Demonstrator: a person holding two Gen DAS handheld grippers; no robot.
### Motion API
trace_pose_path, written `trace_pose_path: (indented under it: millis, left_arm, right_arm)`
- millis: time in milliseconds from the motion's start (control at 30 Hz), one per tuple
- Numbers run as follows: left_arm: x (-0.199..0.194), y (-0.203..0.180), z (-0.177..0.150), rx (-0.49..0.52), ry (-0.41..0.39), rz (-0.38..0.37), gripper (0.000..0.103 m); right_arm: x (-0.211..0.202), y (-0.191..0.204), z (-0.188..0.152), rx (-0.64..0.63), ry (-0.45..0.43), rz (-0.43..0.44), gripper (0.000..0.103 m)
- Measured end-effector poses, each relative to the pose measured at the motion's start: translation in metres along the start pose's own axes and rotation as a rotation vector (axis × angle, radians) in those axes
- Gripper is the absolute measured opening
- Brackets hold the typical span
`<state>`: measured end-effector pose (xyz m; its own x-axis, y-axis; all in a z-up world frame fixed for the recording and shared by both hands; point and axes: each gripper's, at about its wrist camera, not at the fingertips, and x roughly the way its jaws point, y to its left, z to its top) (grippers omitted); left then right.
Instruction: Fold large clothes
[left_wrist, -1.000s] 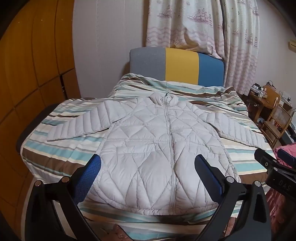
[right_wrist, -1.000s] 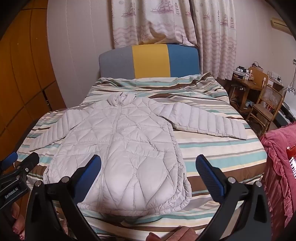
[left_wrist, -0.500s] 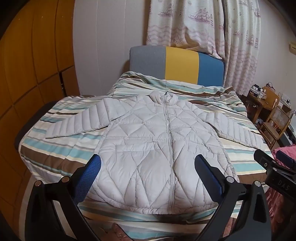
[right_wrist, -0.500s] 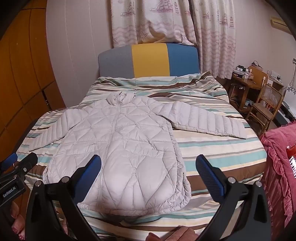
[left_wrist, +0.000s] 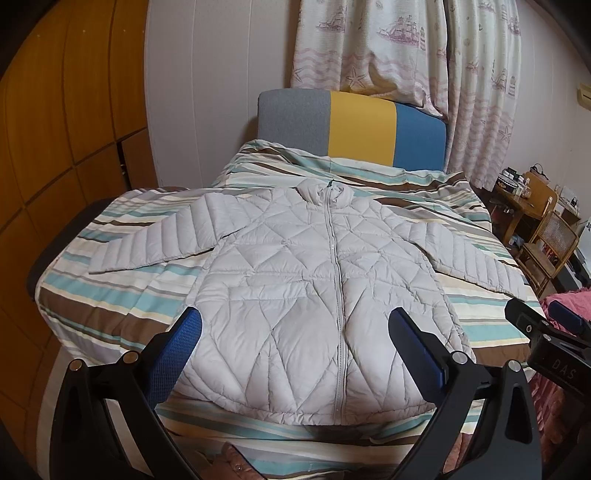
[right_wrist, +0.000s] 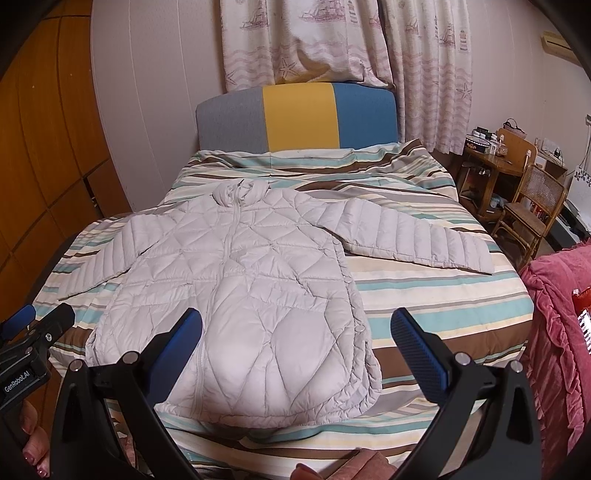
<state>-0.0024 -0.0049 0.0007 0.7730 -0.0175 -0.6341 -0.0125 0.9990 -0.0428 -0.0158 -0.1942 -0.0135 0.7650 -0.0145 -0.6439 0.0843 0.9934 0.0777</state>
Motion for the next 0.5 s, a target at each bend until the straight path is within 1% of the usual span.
trace_pose_path:
  millis: [500]
  left_arm:
    - [0.0005, -0.0063, -0.0045, -0.001, 0.005, -0.001, 0.100]
  right_arm:
    - [0.0001, -0.0013, -0.0008, -0.001, 0.004, -0.001, 0.101]
